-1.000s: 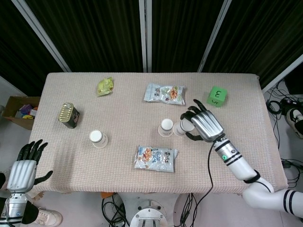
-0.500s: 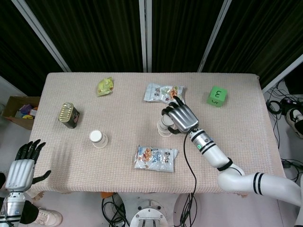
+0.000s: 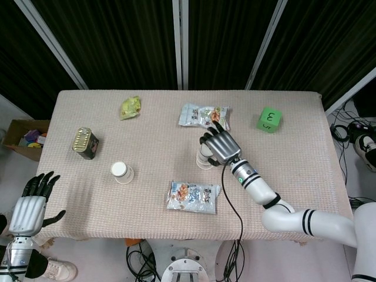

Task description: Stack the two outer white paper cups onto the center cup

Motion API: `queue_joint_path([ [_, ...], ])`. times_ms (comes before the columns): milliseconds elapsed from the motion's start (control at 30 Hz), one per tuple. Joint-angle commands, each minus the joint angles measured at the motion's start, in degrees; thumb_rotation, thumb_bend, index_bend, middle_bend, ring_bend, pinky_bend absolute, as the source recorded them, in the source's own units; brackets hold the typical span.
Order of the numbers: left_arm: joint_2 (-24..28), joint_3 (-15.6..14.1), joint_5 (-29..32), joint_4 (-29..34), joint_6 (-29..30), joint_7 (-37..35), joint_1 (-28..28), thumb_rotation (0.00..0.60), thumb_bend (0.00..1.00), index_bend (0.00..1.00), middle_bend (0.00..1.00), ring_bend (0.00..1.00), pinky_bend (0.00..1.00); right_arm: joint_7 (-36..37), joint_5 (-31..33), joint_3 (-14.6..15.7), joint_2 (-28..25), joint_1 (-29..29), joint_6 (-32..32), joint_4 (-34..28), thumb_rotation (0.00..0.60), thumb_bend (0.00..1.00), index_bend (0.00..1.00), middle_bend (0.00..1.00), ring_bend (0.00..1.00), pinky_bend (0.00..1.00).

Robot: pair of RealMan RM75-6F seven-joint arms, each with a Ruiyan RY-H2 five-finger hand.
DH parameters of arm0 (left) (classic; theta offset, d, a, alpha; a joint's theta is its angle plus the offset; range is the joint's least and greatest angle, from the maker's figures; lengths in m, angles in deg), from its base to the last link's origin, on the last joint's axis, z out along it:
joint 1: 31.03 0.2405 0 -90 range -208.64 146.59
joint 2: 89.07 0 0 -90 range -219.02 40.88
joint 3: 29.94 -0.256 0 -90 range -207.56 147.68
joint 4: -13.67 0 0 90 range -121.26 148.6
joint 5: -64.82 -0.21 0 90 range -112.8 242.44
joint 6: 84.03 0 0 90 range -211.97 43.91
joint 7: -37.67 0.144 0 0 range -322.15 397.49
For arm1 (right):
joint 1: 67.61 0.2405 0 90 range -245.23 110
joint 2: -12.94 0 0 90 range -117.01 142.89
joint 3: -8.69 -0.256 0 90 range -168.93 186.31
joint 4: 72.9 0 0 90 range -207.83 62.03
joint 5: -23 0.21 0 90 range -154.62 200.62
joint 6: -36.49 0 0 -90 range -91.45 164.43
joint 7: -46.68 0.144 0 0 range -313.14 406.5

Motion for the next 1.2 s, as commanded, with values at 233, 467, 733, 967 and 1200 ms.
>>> queue_joint_path([
  [233,3.01,0.79,-3.15,4.0,-4.03,-1.27,-4.64,0.6,0.16,0.15,0.06,0.03,0.1,-8.15,8.85,6.0,1.38,1.67,0.36,0.16,0.6,0.2,0.0,0.01,0.0,0.0],
  [467,4.62,2.67,-4.11,6.94,-10.83,-1.13,-10.99,0.6,0.16,0.17,0.1,0.06,0.11,-0.18,2.18,5.24,-8.6,-4.96,-8.47,-10.68,0.6,0.19,0.0,0.0,0.0,0.0],
  [733,3.54,5.75,-1.18,8.68,-21.04,-0.4,-19.4,0.6,0.16,0.18,0.1,0.06,0.11,9.85,-8.29,7.41,-21.91,-15.53,-18.73,-19.54,0.6,0.19,0.0,0.0,0.0,0.0],
  [967,0.76,8.31,4.42,8.06,-29.19,0.78,-25.9,0.6,0.17,0.2,0.12,0.08,0.14,17.32,-13.59,9.5,-25.83,-21.73,-22.07,-18.75,0.6,0.19,0.0,0.0,0.0,0.0],
  [1200,-2.23,9.42,11.03,5.85,-33.2,5.89,-29.58,0.6,0.25,0.26,0.18,0.14,0.19,22.28,-15.22,9.82,-25.4,-24.33,-21.34,-15.04,0.6,0.19,0.0,0.0,0.0,0.0],
])
